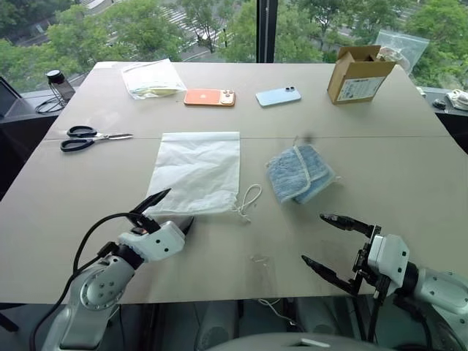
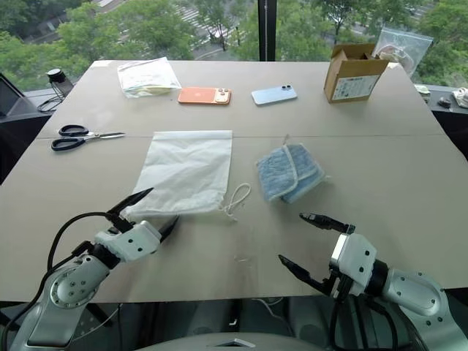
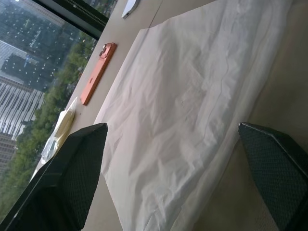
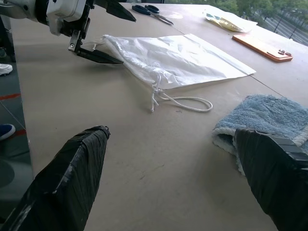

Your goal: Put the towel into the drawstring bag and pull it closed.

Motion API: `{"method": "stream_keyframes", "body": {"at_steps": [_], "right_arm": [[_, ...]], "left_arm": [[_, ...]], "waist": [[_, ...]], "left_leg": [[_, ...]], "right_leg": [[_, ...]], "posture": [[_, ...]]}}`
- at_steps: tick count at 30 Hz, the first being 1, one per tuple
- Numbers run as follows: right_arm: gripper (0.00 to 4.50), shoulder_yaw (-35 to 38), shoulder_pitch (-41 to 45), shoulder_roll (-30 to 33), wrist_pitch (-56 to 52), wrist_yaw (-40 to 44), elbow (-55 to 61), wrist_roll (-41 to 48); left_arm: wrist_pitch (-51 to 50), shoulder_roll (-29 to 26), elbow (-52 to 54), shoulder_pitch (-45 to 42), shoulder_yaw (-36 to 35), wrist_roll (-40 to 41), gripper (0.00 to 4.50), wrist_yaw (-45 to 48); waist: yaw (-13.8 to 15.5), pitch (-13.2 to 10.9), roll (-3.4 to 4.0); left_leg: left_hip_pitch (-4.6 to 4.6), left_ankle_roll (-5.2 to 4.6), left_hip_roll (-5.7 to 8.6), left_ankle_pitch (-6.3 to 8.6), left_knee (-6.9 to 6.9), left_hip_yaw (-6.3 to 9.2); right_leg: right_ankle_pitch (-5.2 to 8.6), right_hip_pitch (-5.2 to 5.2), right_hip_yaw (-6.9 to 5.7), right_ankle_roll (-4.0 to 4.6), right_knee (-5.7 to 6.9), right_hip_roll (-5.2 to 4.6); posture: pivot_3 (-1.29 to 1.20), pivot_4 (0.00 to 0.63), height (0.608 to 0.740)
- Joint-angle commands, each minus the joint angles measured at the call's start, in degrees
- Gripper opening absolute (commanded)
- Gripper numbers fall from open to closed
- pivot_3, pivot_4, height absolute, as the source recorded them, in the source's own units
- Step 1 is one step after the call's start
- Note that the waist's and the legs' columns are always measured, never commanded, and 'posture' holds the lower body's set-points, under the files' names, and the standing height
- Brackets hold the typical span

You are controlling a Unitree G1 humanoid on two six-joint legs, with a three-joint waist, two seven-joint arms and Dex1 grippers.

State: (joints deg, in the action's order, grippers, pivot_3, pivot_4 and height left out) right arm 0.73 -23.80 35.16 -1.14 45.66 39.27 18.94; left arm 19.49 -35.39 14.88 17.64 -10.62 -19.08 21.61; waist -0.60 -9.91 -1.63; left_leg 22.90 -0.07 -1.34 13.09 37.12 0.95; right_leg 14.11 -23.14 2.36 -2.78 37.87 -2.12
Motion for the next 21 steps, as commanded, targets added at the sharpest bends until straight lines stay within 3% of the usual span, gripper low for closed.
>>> {"method": "stream_keyframes", "body": {"at_steps": [1, 16, 19, 21], "right_arm": [[4.49, 0.13, -0.28, 0.19, 0.09, -0.30, 2.47, 0.59], [4.49, -0.18, 1.47, -1.11, -0.86, -1.47, 3.44, 2.42], [4.50, 0.29, 2.77, -1.31, -1.38, -1.30, 3.80, 4.25], [4.50, 0.23, 4.05, -1.45, -1.93, -1.45, 3.95, 5.20]], "left_arm": [[-0.03, -0.65, -0.33, -1.24, -0.46, -0.30, 4.50, -0.88], [-2.39, -0.87, -5.89, -7.27, 2.05, -5.06, 4.50, -2.14], [-4.27, -1.14, -5.52, -9.07, 2.91, -2.75, 3.91, 0.57], [-7.90, -0.85, -4.78, -10.95, 3.34, 1.02, 2.95, 4.10]], "waist": [[0.05, 0.00, 0.00], [-0.01, 0.04, 0.01], [0.03, 0.04, 0.02], [-0.01, 0.04, 0.01]], "left_leg": [[0.00, 0.00, 0.00, 0.00, 0.00, 0.00], [-0.05, 0.00, 0.01, 0.00, 0.01, 0.00], [-0.06, 0.00, 0.01, 0.00, 0.01, 0.00], [-0.05, 0.00, 0.01, 0.00, 0.02, 0.00]], "right_leg": [[0.00, 0.00, 0.00, 0.00, 0.00, 0.00], [-0.01, 0.02, 0.00, -0.01, 0.04, 0.05], [-0.01, 0.03, 0.00, -0.01, 0.06, 0.05], [-0.01, 0.03, -0.01, -0.01, 0.05, 0.05]], "posture": [[0.00, 0.150, 0.740], [0.00, 0.150, 0.740], [0.00, 0.150, 0.740], [0.00, 0.150, 0.740]]}}
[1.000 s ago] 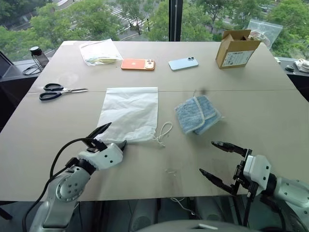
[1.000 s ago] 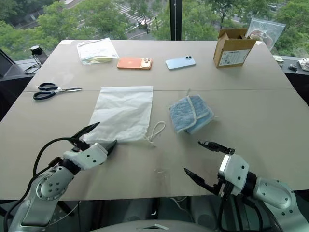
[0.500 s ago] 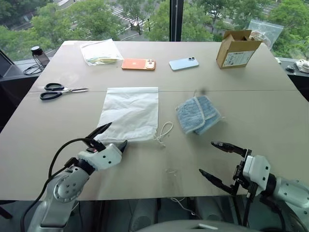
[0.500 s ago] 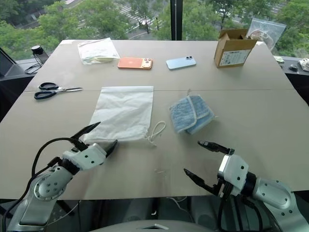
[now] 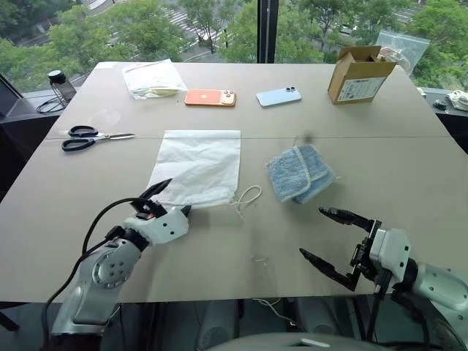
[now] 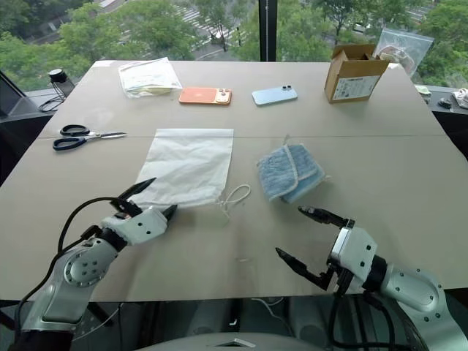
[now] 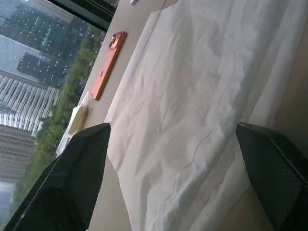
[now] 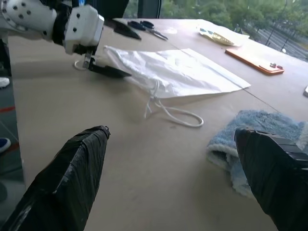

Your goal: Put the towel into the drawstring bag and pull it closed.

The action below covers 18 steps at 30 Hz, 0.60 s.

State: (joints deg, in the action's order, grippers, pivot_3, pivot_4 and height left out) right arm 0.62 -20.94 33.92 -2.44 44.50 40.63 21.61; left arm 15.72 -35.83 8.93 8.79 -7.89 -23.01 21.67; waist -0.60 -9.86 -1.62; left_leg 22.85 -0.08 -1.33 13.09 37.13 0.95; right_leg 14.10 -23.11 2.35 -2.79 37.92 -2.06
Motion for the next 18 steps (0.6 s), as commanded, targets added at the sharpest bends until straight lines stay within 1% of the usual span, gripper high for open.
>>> {"method": "stream_keyframes", "body": {"at_steps": [1, 3, 4, 6, 7, 8, 10, 11, 12, 13, 15, 16, 17, 18], "right_arm": [[4.50, 0.14, 2.16, -0.37, -1.15, -0.50, 2.70, 3.22], [4.50, -0.36, 3.67, -0.67, -2.17, -0.92, 2.90, 3.96], [4.50, -0.54, 4.58, -0.86, -2.93, -1.29, 3.22, 4.43], [4.50, -0.86, 5.81, -1.15, -4.08, -1.99, 3.72, 4.95], [4.50, -0.50, 6.84, -1.52, -5.67, -3.54, 4.12, 5.76], [4.50, 0.01, 7.88, -1.81, -7.46, -5.34, 4.26, 5.95], [4.50, 1.27, 11.16, -2.58, -10.76, -9.21, 3.42, 5.43], [4.50, 1.68, 12.94, -3.06, -12.27, -11.06, 3.05, 5.25], [4.50, 1.63, 15.20, -2.73, -16.10, -12.99, 2.75, 5.62], [4.50, 0.81, 17.65, -1.65, -20.62, -15.13, 2.71, 3.84], [4.50, -1.26, 22.05, 0.79, -28.59, -19.42, 3.02, -1.45], [4.50, -1.69, 24.44, 1.41, -33.44, -20.46, 2.73, -0.66], [4.50, -1.67, 26.91, 1.67, -36.41, -19.28, 1.82, 2.32], [4.50, 0.26, 29.84, 0.07, -38.35, -17.76, 0.30, 8.75]], "left_arm": [[-6.97, -0.33, 1.50, -3.44, 1.09, 7.48, 2.49, 6.74], [-10.91, -0.30, 1.76, -5.40, 1.53, 10.59, 1.63, 9.79], [-16.39, 0.15, 2.76, -7.00, 1.77, 14.52, 0.96, 12.75], [-23.92, 0.59, 4.33, -9.06, 1.94, 19.68, 0.19, 16.59], [-32.92, 1.23, 6.74, -11.29, 1.49, 25.62, 0.03, 18.96], [-41.95, 1.47, 9.22, -13.25, 0.91, 31.45, 0.03, 20.80], [-60.41, 2.21, 12.69, -19.31, -1.24, 41.57, 0.03, 21.58], [-68.17, 2.47, 13.29, -22.55, -2.41, 45.66, 0.03, 21.27], [-74.92, 2.83, 13.58, -26.14, -3.29, 49.35, 0.03, 20.98], [-80.73, 3.79, 13.43, -29.52, -4.24, 52.52, 0.03, 20.30], [-93.04, 6.12, 11.81, -36.00, -6.13, 56.06, 0.03, 18.37], [-99.27, 7.38, 10.31, -39.14, -6.77, 57.04, 0.03, 17.54], [-102.75, 7.84, 9.46, -41.28, -6.04, 57.36, 0.03, 16.75], [-103.52, 8.36, 8.63, -42.30, -4.08, 57.48, 0.03, 16.25]], "waist": [[0.01, -0.01, 0.00], [0.01, 0.00, 0.00], [-0.03, 0.00, 0.00], [-0.09, 0.00, 0.00], [-0.09, -0.01, 0.00], [-0.08, -0.01, -0.01], [-0.09, -0.02, -0.03], [-0.09, -0.02, -0.03], [-0.12, -0.03, -0.04], [-0.19, -0.03, -0.04], [-0.27, -0.05, -0.02], [-0.27, -0.06, -0.03], [-0.28, -0.04, -0.05], [-0.53, -0.04, -0.04]], "left_leg": [[0.01, 0.00, 0.00, 0.00, 0.00, 0.00], [0.02, 0.00, 0.00, 0.00, 0.01, 0.03], [0.02, 0.00, 0.01, 0.00, 0.04, 0.03], [0.02, 0.00, 0.01, 0.00, 0.04, 0.03], [0.02, 0.00, 0.01, 0.00, 0.04, 0.05], [0.03, 0.00, 0.02, 0.00, 0.04, 0.05], [0.09, 0.00, 0.02, 0.00, 0.12, 0.14], [0.11, 0.00, 0.04, -0.01, 0.15, 0.17], [0.10, 0.00, 0.07, -0.01, 0.18, 0.21], [0.11, 0.00, 0.11, -0.01, 0.19, 0.25], [0.07, 0.00, 0.18, -0.01, 0.21, 0.36], [0.05, 0.00, 0.23, -0.01, 0.23, 0.41], [0.10, 0.00, 0.30, -0.02, 0.26, 0.43], [0.09, 0.00, 0.31, -0.02, 0.26, 0.45]], "right_leg": [[0.00, 0.00, 0.00, 0.00, 0.00, 0.00], [0.00, 0.00, -0.02, 0.00, 0.00, 0.01], [-0.01, 0.00, -0.02, 0.00, 0.02, 0.02], [-0.01, 0.00, -0.02, -0.01, 0.03, 0.05], [-0.06, 0.00, -0.02, -0.09, 0.03, 0.06], [-0.07, 0.00, -0.03, -0.12, 0.03, 0.06], [-0.12, 0.00, -0.08, -0.21, 0.05, 0.08], [-0.13, 0.00, -0.10, -0.22, 0.06, 0.09], [-0.13, 0.02, -0.12, -0.22, 0.07, 0.09], [-0.13, 0.04, -0.15, -0.22, 0.08, 0.12], [-0.13, 0.09, -0.17, -0.22, 0.08, 0.16], [-0.13, 0.11, -0.17, -0.23, 0.11, 0.16], [-0.14, 0.11, -0.23, -0.23, 0.10, 0.17], [-0.14, 0.13, -0.24, -0.24, 0.09, 0.19]], "posture": [[0.00, 0.150, 0.740], [0.00, 0.150, 0.740], [0.00, 0.150, 0.740], [0.00, 0.150, 0.740], [0.00, 0.150, 0.740], [0.00, 0.150, 0.740], [0.00, 0.150, 0.740], [0.00, 0.150, 0.740], [0.00, 0.150, 0.740], [0.00, 0.150, 0.740], [0.00, 0.150, 0.740], [0.00, 0.150, 0.740], [0.00, 0.150, 0.740], [0.00, 0.150, 0.740]]}}
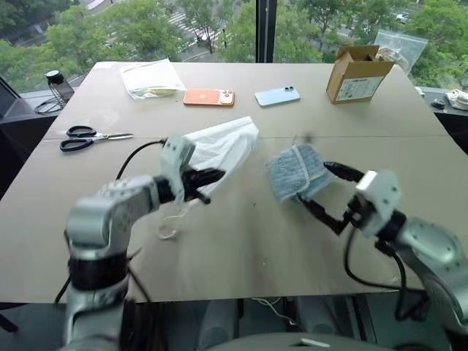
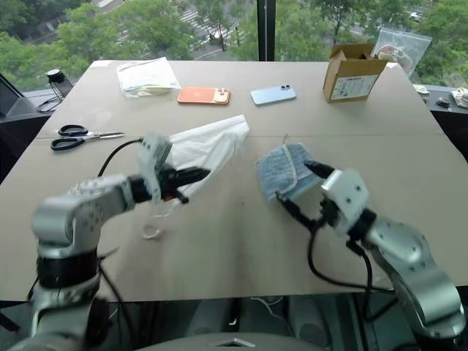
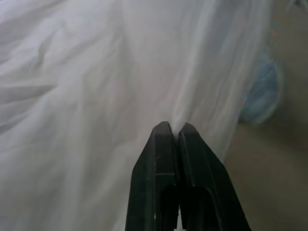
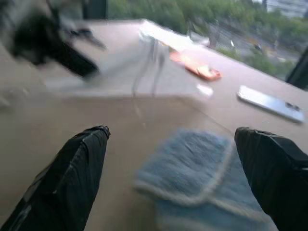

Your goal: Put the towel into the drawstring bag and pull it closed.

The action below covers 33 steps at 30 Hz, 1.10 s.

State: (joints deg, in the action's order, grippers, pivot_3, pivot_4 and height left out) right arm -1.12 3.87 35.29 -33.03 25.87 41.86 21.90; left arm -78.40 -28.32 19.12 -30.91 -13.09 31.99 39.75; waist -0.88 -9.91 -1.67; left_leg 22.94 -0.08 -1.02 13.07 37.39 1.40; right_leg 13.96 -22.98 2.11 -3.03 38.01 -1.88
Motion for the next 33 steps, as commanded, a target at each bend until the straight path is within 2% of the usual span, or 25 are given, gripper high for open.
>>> {"method": "stream_keyframes", "body": {"at_steps": [1, 2, 5, 6, 8, 10, 12, 14, 16, 18, 24, 30, 33], "right_arm": [[4.50, 3.53, 7.76, -3.06, -9.78, 0.70, -2.19, 12.22], [4.50, 4.38, 9.88, -3.91, -10.57, 0.66, -3.30, 13.68], [4.50, 3.90, 12.38, -3.26, -10.02, 1.10, -4.82, 11.65], [4.50, 3.39, 12.34, -2.46, -9.41, 1.62, -5.14, 10.61], [4.50, 2.70, 11.84, -1.44, -9.10, 2.44, -5.48, 9.73], [4.50, 1.32, 11.69, -1.28, -10.13, 2.26, -6.58, 8.95], [4.50, 0.06, 11.75, -1.51, -10.83, 1.74, -7.74, 8.03], [4.50, -1.95, 15.19, -3.68, -11.31, -2.67, -12.85, 3.76], [4.50, -1.65, 18.95, -6.48, -14.10, -5.71, -17.27, 3.29], [4.50, -2.19, 21.48, -6.76, -17.00, -5.08, -21.00, 3.08], [4.50, -2.56, 28.05, -7.52, -19.15, -1.57, -31.09, 3.07], [4.50, -7.32, 34.26, -10.59, -20.96, 4.88, -45.37, 2.32], [4.50, -12.20, 36.38, -11.99, -22.01, 11.23, -51.62, 1.92]], "left_arm": [[-8.00, 0.06, -1.85, -2.41, 4.57, 1.77, 0.03, -2.04], [-4.26, -1.13, -2.11, -1.46, 8.94, -0.23, 0.03, -2.21], [18.92, -7.39, -3.98, 2.45, 26.85, -14.55, 0.03, -1.46], [19.95, -6.90, -4.64, 2.80, 28.27, -14.48, 0.03, -1.00], [13.15, -2.07, -6.36, 1.95, 23.17, -8.04, 0.03, -0.76], [3.23, 4.13, -10.91, -1.53, 13.02, -1.66, 0.03, -1.83], [-1.84, 6.93, -13.56, -3.65, 7.53, 0.95, 0.03, -2.44], [-2.77, 6.67, -15.02, -4.88, 6.31, 0.95, 0.03, -3.28], [-5.49, 7.56, -15.62, -6.30, 3.84, 1.20, 0.03, -5.46], [-5.02, 6.63, -14.26, -5.96, 3.91, 0.95, 0.03, -6.24], [-5.84, 6.99, -9.86, -3.43, 0.49, 0.18, 0.03, -11.67], [-2.92, 8.27, -9.59, -1.08, 0.60, -2.56, 0.03, -17.12], [-1.26, 9.44, -10.25, -1.19, 0.21, -3.38, 0.03, -19.18]], "waist": [[-0.42, 0.01, 0.01], [-0.77, 0.01, 0.01], [-0.99, -0.01, 0.03], [-0.56, 0.00, 0.06], [0.06, 0.00, 0.09], [0.36, 0.00, 0.09], [0.36, -0.01, 0.07], [-0.13, -0.02, 0.05], [-0.86, -0.04, 0.08], [-1.11, -0.04, 0.12], [-1.04, -0.04, 0.12], [-1.20, -0.04, 0.12], [-1.18, 0.00, 0.10]], "left_leg": [[-0.08, 0.00, 0.00, 0.00, -0.06, 0.01], [-0.09, 0.00, 0.00, 0.00, -0.13, 0.04], [-0.10, 0.00, -0.01, 0.00, -0.32, 0.16], [-0.03, 0.02, 0.00, 0.01, -0.41, 0.24], [0.08, 0.02, 0.08, 0.01, -0.48, 0.18], [0.11, 0.01, 0.11, 0.02, -0.40, 0.16], [0.42, -0.01, 0.14, 0.02, -0.07, 0.23], [0.88, -0.01, 0.12, 0.01, 0.13, 0.43], [0.76, 0.00, 0.12, 0.00, 0.12, 0.38], [0.75, 0.01, 0.12, -0.02, 0.12, 0.42], [0.88, 0.02, 0.14, -0.02, 0.02, 0.49], [0.83, 0.02, 0.22, -0.02, -0.03, 0.48], [0.85, 0.02, 0.22, -0.02, -0.04, 0.47]], "right_leg": [[0.00, 0.04, 0.04, 0.00, 0.01, 0.01], [0.00, 0.04, 0.08, 0.02, -0.01, 0.03], [-0.14, -0.01, 0.18, 0.29, -0.04, 0.05], [-0.14, -0.07, 0.15, 0.32, -0.09, 0.01], [-0.13, -0.19, 0.19, 0.32, -0.13, -0.12], [-0.12, -0.18, 0.15, 0.30, -0.12, -0.16], [-0.11, -0.21, -0.22, 0.26, -0.13, -0.14], [-0.11, -0.51, -0.45, 0.21, -0.08, -0.10], [-0.14, -0.50, -0.36, 0.25, 0.04, -0.08], [-0.16, -0.54, -0.36, 0.27, 0.13, -0.07], [-0.17, -0.60, -0.41, 0.32, 0.05, -0.13], [-0.17, -0.62, -0.37, 0.31, 0.04, -0.18], [-0.18, -0.63, -0.39, 0.31, 0.05, -0.18]], "posture": [[0.00, 0.150, 0.740], [0.00, 0.150, 0.740], [0.00, 0.150, 0.740], [0.00, 0.150, 0.740], [0.00, 0.150, 0.740], [0.00, 0.150, 0.740], [0.00, 0.150, 0.740], [0.00, 0.150, 0.740], [0.00, 0.150, 0.740], [0.00, 0.150, 0.740], [0.00, 0.150, 0.740], [0.00, 0.150, 0.740], [0.00, 0.150, 0.740]]}}
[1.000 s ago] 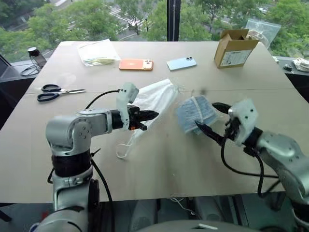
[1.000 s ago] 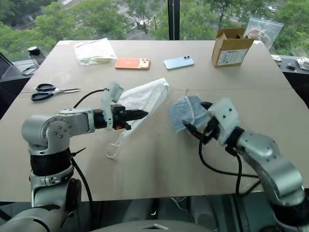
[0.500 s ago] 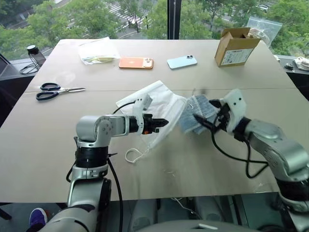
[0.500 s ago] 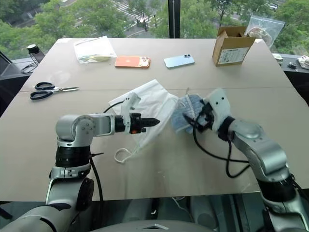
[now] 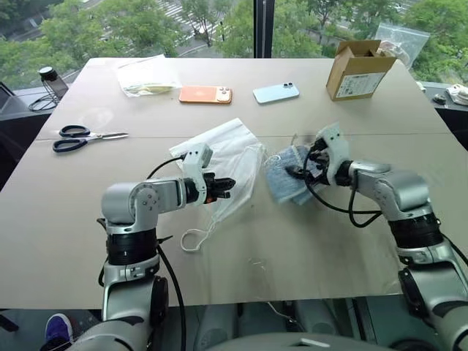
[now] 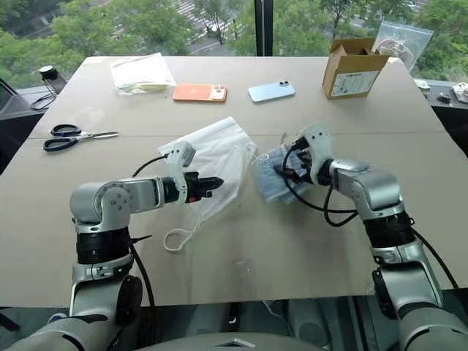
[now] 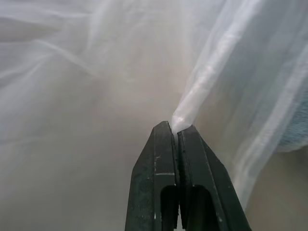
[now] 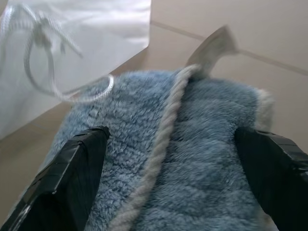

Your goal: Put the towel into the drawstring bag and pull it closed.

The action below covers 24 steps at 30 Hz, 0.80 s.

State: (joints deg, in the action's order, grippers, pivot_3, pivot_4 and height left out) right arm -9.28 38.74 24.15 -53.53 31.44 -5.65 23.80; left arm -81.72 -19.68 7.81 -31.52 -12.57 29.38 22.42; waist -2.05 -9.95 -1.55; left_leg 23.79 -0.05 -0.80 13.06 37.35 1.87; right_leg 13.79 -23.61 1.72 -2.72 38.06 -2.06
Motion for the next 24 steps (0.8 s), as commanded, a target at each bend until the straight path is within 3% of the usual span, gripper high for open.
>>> {"method": "stream_keyframes", "body": {"at_steps": [1, 7, 8, 10, 13, 17, 19, 24], "right_arm": [[4.50, -5.92, 1.73, -1.07, -0.96, 7.04, -6.01, -1.22], [4.50, -16.05, 0.39, -0.07, 9.93, 12.00, -15.69, -13.53], [3.96, -16.98, -0.09, 0.43, 11.59, 12.70, -16.22, -15.27], [3.38, -18.01, -1.08, 1.44, 13.84, 13.78, -16.19, -17.73], [1.92, -17.59, -3.57, 3.61, 17.37, 14.28, -13.41, -20.26], [0.37, -12.84, -8.98, 6.47, 20.25, 15.30, -2.52, -18.19], [0.12, -8.33, -12.96, 6.95, 21.52, 15.95, 5.46, -14.19], [0.12, 2.57, -22.45, 5.35, 19.84, 18.01, 27.02, 0.66]], "left_arm": [[2.60, 1.11, 0.74, -0.79, -0.50, -0.98, 0.03, -2.41], [4.68, 2.36, -0.02, -1.98, -0.39, -1.13, 0.03, -3.86], [4.95, 2.50, 0.10, -2.20, -0.31, -1.03, 0.00, -3.97], [5.55, 2.47, 0.22, -2.56, 0.02, -1.02, 0.00, -4.03], [6.82, 2.26, 0.28, -3.24, 1.13, -1.11, 0.00, -3.77], [8.17, 1.74, 0.37, -3.53, 3.71, -0.72, 0.00, -2.36], [8.69, 1.90, 0.04, -3.89, 4.67, -0.60, 0.00, -1.91], [10.32, 2.06, -1.55, -4.98, 7.42, -0.38, 0.00, 0.24]], "waist": [[-0.10, 0.07, -0.06], [-0.67, 0.45, -0.39], [-0.67, 0.50, -0.42], [-0.55, 0.54, -0.46], [-0.38, 0.73, -0.46], [0.64, 0.88, -0.39], [1.33, 0.88, -0.39], [1.28, 0.70, -0.22]], "left_leg": [[-0.06, 0.00, 0.00, 0.00, 0.01, 0.00], [-0.80, 0.00, -0.08, 0.01, -0.14, -0.03], [-1.35, 0.00, -0.09, 0.02, -0.29, -0.07], [-1.52, 0.01, -0.10, 0.02, -0.33, -0.06], [-2.08, 0.02, -0.10, 0.03, -0.36, -0.03], [-1.99, 0.02, 0.08, 0.03, -0.35, 0.08], [-1.81, 0.02, 0.14, 0.03, -0.34, 0.16], [-1.18, 0.07, 0.23, 0.06, -0.37, 0.35]], "right_leg": [[0.00, 0.06, 0.02, 0.00, 0.00, -0.01], [0.00, 0.64, 0.11, 0.02, -0.02, 0.10], [0.03, 1.12, 0.11, 0.03, -0.10, 0.11], [0.06, 1.27, 0.10, 0.02, -0.12, 0.14], [0.21, 1.90, 0.07, -0.20, -0.23, 0.12], [0.21, 1.92, -0.06, -0.23, -0.29, -0.07], [0.22, 1.88, -0.13, -0.24, -0.39, -0.14], [0.20, 1.39, -0.29, -0.17, -0.46, -0.29]], "posture": [[0.00, 0.150, 0.740], [0.00, 0.150, 0.740], [0.00, 0.150, 0.740], [0.00, 0.150, 0.740], [0.00, 0.150, 0.740], [0.00, 0.150, 0.740], [0.00, 0.150, 0.740], [0.00, 0.150, 0.740]]}}
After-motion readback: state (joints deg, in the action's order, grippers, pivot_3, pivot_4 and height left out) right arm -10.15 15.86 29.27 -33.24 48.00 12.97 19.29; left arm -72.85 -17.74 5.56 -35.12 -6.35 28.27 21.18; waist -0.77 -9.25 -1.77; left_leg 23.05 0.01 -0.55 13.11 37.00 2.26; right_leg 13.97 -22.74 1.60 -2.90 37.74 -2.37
